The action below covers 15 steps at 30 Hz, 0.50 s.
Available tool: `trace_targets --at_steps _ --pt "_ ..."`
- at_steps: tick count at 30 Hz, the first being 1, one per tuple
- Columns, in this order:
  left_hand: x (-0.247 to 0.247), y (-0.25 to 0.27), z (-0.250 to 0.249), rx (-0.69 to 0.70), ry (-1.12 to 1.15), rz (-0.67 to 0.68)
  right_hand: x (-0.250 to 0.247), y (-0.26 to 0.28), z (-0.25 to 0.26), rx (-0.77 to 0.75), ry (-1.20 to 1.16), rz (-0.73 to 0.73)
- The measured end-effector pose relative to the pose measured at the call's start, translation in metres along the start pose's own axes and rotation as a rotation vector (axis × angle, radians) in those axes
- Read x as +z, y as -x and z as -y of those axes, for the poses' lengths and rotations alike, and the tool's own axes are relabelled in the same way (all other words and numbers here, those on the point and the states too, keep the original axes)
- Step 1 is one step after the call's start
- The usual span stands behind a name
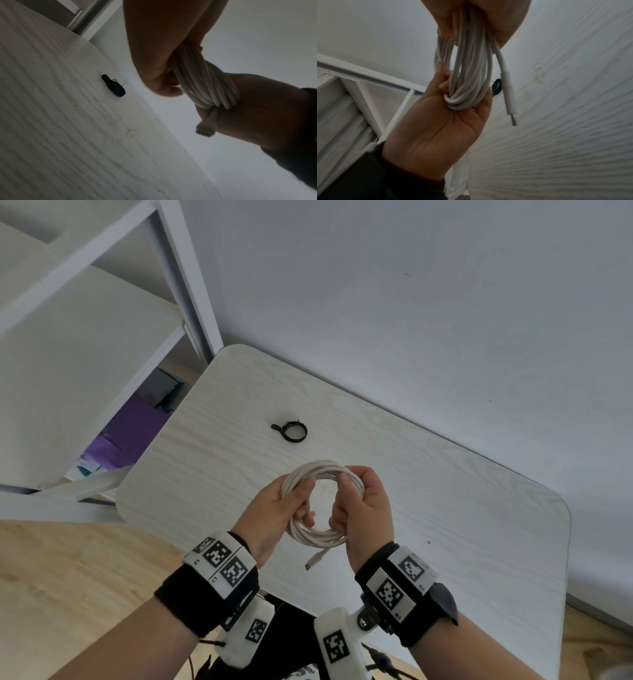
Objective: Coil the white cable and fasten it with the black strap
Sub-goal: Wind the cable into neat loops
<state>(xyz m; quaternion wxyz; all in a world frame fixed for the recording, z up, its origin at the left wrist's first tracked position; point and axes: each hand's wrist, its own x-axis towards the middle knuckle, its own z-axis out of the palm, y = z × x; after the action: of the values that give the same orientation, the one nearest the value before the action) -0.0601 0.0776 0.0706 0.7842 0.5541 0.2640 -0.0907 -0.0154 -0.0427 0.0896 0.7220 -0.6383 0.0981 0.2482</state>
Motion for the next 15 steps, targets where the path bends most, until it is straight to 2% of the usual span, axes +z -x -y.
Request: trace_targets --at_steps 5,7,10,15 --pt "-0.004 0.002 -0.005 -0.014 -0.113 0.055 -0.004 0.000 0.004 -0.051 0.066 0.001" --pt "-0.005 0.002 -0.008 -0.048 -0.079 0.080 -0.004 0.001 0.004 -0.064 0.078 -0.006" --pt "0.000 0.004 -0.013 -0.124 0.087 0.104 -0.002 0.000 0.004 -0.071 0.065 -0.032" --pt "0.006 0.001 -0.015 -0.104 0.215 -0.023 0.003 -0.001 -0.008 -0.020 0.024 -0.008"
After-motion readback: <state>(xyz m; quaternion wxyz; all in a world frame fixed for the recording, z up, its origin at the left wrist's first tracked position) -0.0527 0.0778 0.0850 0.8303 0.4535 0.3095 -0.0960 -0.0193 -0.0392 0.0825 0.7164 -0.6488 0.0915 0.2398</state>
